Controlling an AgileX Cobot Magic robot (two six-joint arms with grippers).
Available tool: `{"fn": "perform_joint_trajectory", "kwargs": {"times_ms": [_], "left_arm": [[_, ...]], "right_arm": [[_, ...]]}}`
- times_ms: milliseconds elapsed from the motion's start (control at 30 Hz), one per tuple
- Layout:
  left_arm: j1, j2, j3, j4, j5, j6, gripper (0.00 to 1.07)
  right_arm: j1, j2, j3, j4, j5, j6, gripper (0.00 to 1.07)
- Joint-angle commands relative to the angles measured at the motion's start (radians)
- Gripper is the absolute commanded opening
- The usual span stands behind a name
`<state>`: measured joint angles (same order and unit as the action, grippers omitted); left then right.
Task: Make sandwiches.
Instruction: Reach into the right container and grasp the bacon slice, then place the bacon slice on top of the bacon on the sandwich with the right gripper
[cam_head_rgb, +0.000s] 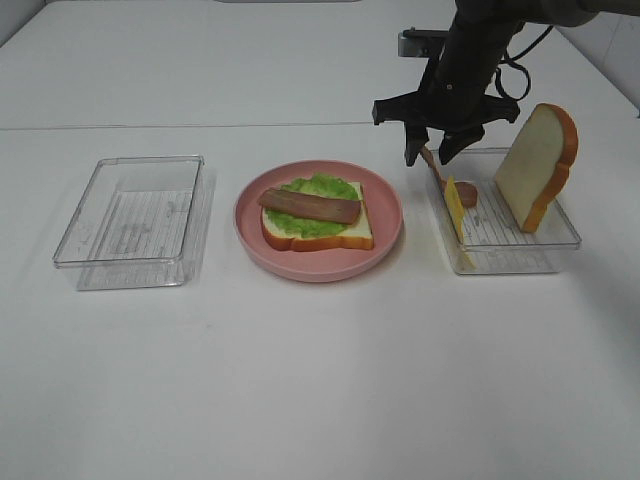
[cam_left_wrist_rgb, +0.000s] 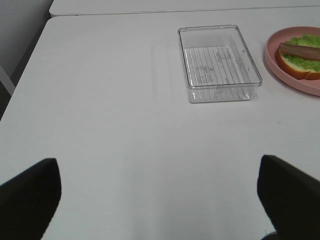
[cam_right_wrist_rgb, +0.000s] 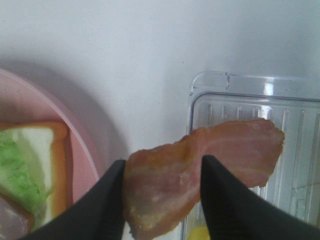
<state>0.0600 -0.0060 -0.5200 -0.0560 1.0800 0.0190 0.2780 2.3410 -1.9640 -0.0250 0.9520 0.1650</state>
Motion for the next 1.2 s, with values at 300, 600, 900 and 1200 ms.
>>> {"fn": "perform_joint_trajectory", "kwargs": {"times_ms": [300, 600, 900, 1200], "left_arm": [[0.001, -0.017, 0.002, -0.01, -0.005, -0.005, 1.0], [0.001, -0.017, 0.002, -0.01, -0.005, -0.005, 1.0], [0.001, -0.017, 0.002, -0.012, -0.005, -0.005, 1.0], [0.001, -0.017, 0.002, -0.014, -0.005, -0.005, 1.0]], "right_arm": [[-0.003, 0.002, -0.003, -0.036, 0.007, -0.006, 0.06], [-0.003, -0.02, -0.004, -0.071, 0.014, -0.028, 0.0], [-0.003, -0.119, -0.004, -0.069, 0.045, -0.028, 0.0], [-0.001, -0.239, -0.004, 0.009, 0.094, -0.031, 0.0]]}}
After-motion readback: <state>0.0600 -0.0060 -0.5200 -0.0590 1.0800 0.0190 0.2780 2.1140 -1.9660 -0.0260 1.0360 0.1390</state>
